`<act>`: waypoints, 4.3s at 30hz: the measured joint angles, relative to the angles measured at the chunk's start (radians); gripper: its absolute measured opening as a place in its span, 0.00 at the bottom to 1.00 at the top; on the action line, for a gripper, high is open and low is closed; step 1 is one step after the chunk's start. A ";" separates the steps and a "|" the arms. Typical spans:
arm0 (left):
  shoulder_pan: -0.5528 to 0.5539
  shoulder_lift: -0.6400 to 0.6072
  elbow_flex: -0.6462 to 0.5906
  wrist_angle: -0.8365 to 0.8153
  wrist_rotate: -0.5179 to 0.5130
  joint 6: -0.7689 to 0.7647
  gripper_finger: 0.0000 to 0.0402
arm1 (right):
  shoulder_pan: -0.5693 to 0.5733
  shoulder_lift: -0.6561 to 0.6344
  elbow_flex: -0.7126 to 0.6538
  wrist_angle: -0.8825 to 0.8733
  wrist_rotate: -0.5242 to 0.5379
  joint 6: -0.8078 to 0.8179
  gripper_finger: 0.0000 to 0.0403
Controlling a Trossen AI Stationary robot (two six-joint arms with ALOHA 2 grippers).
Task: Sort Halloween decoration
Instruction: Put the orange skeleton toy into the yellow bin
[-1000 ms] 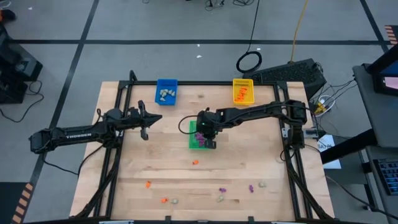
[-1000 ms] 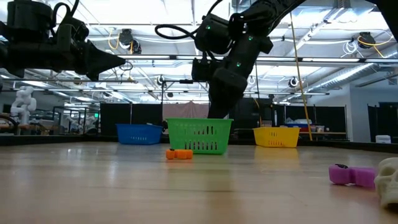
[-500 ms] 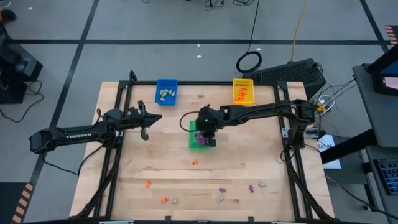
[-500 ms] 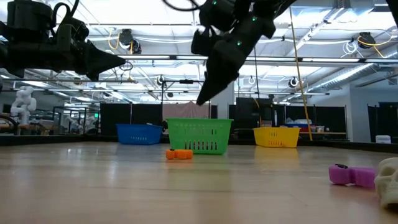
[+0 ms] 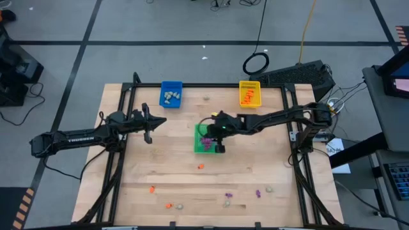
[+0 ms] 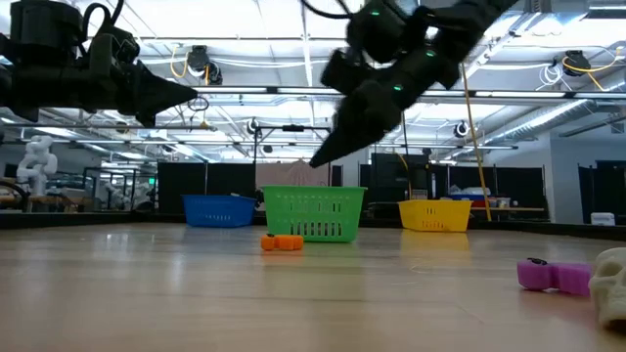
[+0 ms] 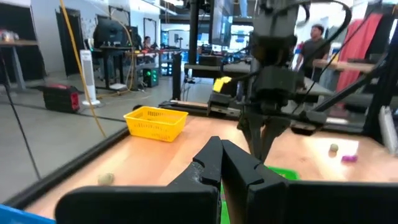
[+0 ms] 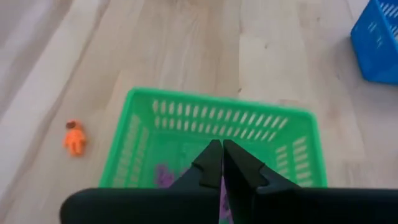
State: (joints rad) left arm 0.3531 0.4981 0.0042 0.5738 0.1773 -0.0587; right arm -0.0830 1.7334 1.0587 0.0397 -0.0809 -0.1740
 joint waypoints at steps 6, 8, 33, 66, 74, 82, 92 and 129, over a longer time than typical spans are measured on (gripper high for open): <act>-0.012 0.003 0.073 -0.131 0.033 -0.117 0.02 | 0.000 -0.182 -0.210 0.153 0.006 0.055 0.00; -0.036 0.007 0.119 -0.200 0.057 -0.128 0.01 | 0.000 -0.245 -0.260 0.157 0.033 0.057 0.00; -0.773 0.547 0.652 -1.052 -0.112 -0.607 0.00 | -0.021 -0.494 -0.347 0.059 0.192 0.023 0.00; -1.067 1.025 0.700 -1.063 -0.005 -1.430 0.44 | -0.021 -0.494 -0.347 0.034 0.193 0.031 0.00; -1.105 1.034 0.698 -1.084 -0.033 -1.418 0.22 | -0.021 -0.494 -0.347 0.033 0.193 0.031 0.00; -1.120 1.008 0.715 -1.109 -0.085 -1.286 0.03 | -0.021 -0.494 -0.346 0.031 0.193 0.031 0.00; -0.967 0.827 0.736 -1.114 -0.489 -0.955 0.01 | -0.021 -0.494 -0.346 0.049 0.188 0.031 0.00; -0.602 1.214 0.692 -0.441 -0.341 -0.328 0.50 | -0.020 -0.493 -0.346 0.113 0.181 0.107 0.16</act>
State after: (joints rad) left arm -0.2489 1.7121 0.6960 0.1326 -0.1640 -0.3862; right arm -0.1028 1.2404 0.7128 0.1528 0.1005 -0.0673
